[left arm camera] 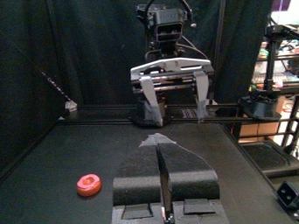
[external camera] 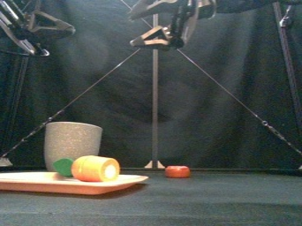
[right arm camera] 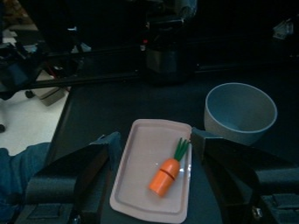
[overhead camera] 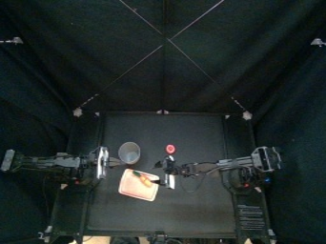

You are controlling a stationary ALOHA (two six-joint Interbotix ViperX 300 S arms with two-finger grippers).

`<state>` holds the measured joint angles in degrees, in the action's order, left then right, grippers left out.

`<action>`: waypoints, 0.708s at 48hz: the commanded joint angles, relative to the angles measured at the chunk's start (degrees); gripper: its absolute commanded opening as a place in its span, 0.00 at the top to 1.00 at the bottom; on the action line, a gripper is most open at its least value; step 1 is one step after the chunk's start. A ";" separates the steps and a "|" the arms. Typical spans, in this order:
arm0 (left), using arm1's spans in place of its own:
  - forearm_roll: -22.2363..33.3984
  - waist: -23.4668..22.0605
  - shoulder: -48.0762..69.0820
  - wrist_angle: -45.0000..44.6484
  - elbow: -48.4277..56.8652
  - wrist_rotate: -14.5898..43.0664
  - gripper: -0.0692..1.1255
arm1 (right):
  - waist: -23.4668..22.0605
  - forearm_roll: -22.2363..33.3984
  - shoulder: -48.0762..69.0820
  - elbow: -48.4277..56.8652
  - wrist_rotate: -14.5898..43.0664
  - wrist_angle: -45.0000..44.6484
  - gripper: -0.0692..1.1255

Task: Pick the carrot then place it on the pink plate
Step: Drop carrot on the pink plate and return to neutral

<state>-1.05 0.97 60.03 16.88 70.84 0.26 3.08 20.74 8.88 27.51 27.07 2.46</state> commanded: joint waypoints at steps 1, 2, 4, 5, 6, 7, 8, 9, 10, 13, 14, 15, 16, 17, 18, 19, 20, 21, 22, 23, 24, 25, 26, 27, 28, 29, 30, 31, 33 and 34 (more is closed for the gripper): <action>-0.35 0.00 -0.09 0.26 -0.79 0.00 0.97 | -0.26 0.09 8.79 5.71 -0.18 4.66 0.12; -0.35 0.09 -0.09 0.18 -0.79 0.00 0.97 | -0.26 0.09 10.28 7.03 -0.26 5.71 0.12; -0.35 0.00 -0.09 0.18 -0.79 0.00 0.97 | -0.18 0.18 13.10 9.84 -0.44 7.91 0.12; -0.35 0.00 -0.09 0.18 -0.79 0.00 0.97 | -0.18 0.26 15.21 12.04 -0.53 9.67 0.12; -0.35 0.00 -0.09 0.18 -0.79 0.00 0.97 | -0.09 0.35 16.52 13.54 -0.53 10.81 0.12; -0.35 0.00 -0.09 0.26 -0.79 0.00 0.97 | -0.09 0.44 18.02 15.03 -0.53 11.95 0.12; -0.35 0.00 -0.09 0.18 -0.79 0.00 0.97 | -0.09 0.53 19.42 16.35 -0.44 13.10 0.12; -0.35 0.00 -0.09 0.18 -0.70 0.00 0.97 | -0.18 0.62 20.83 17.58 -0.44 14.06 0.12; -0.35 0.00 -0.09 0.26 -0.70 0.00 0.97 | -0.09 0.62 22.24 18.90 -0.44 14.85 0.12; -0.35 0.00 -0.09 0.26 -0.70 0.00 0.97 | 0.00 0.70 26.54 22.32 -0.44 16.79 0.12; -0.35 0.00 -0.09 0.26 -0.70 0.00 0.97 | 0.00 0.70 28.04 23.29 -0.44 17.14 0.12; -0.35 0.09 -0.09 0.26 -0.70 0.00 0.97 | 0.09 0.79 29.44 24.17 -0.44 17.49 0.12; -0.35 0.00 -0.09 0.18 -0.70 0.00 0.97 | 0.09 0.88 30.85 25.05 -0.44 17.58 0.12; -0.35 0.00 -0.09 0.18 -0.70 0.00 0.97 | 0.09 0.97 32.08 25.84 -0.53 17.58 0.12; -0.35 0.00 -0.09 0.18 -0.70 0.00 0.97 | 0.09 1.14 33.49 26.54 -0.53 17.58 0.12; -0.35 0.09 -0.09 0.26 -0.79 0.00 0.97 | 0.09 1.41 34.72 27.16 -0.53 17.58 0.12; -0.35 0.09 -0.09 0.18 -0.70 0.00 0.97 | 0.18 1.58 35.95 27.77 -0.44 17.58 0.12; -0.35 0.00 -0.09 0.18 -0.70 0.00 0.97 | 0.18 1.85 37.18 28.30 -0.44 17.58 0.12; -0.35 0.00 -0.09 0.26 -0.70 0.00 0.97 | 0.18 2.29 38.94 29.09 -0.53 17.58 0.12; -0.35 0.00 -0.09 0.18 -0.70 0.00 0.97 | 0.18 2.55 39.99 29.44 -0.53 17.58 0.12; -0.35 0.00 -0.09 0.18 -0.70 0.00 0.97 | 0.18 2.90 41.13 29.88 -0.53 17.58 0.12; -0.35 0.09 -0.09 0.18 -0.70 0.00 0.97 | 0.26 3.16 41.57 29.97 -0.53 17.58 0.12; -0.35 0.00 -0.09 0.18 -0.70 0.00 0.97 | 0.18 3.69 43.24 30.67 -0.53 17.58 0.12; -0.35 0.09 -0.09 0.18 -0.79 0.00 0.97 | 0.26 4.13 44.12 31.03 -0.44 17.58 0.12; -0.35 0.00 -0.09 0.18 -0.70 0.00 0.97 | 0.26 4.57 45.09 31.38 -0.26 17.58 0.12; -0.35 0.00 -0.09 0.18 -0.70 0.00 0.97 | 0.26 5.01 45.97 31.82 -0.18 17.58 0.12; -0.35 0.09 -0.09 0.18 -0.79 0.00 0.97 | 0.18 5.45 46.85 32.17 -0.09 17.58 0.12; -0.35 0.00 -0.09 0.18 -0.79 0.00 0.97 | 0.26 5.80 47.64 32.52 -0.09 17.58 0.12; -0.35 0.00 -0.09 0.26 -0.79 0.00 0.97 | 0.26 6.33 49.04 33.49 0.09 17.58 0.12; -0.26 0.00 -0.09 0.18 -0.79 0.00 0.97 | 0.26 6.33 49.57 34.01 0.09 17.58 0.12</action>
<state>-1.23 0.97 60.03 16.88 70.93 0.26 3.25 26.46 56.25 60.91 26.98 19.69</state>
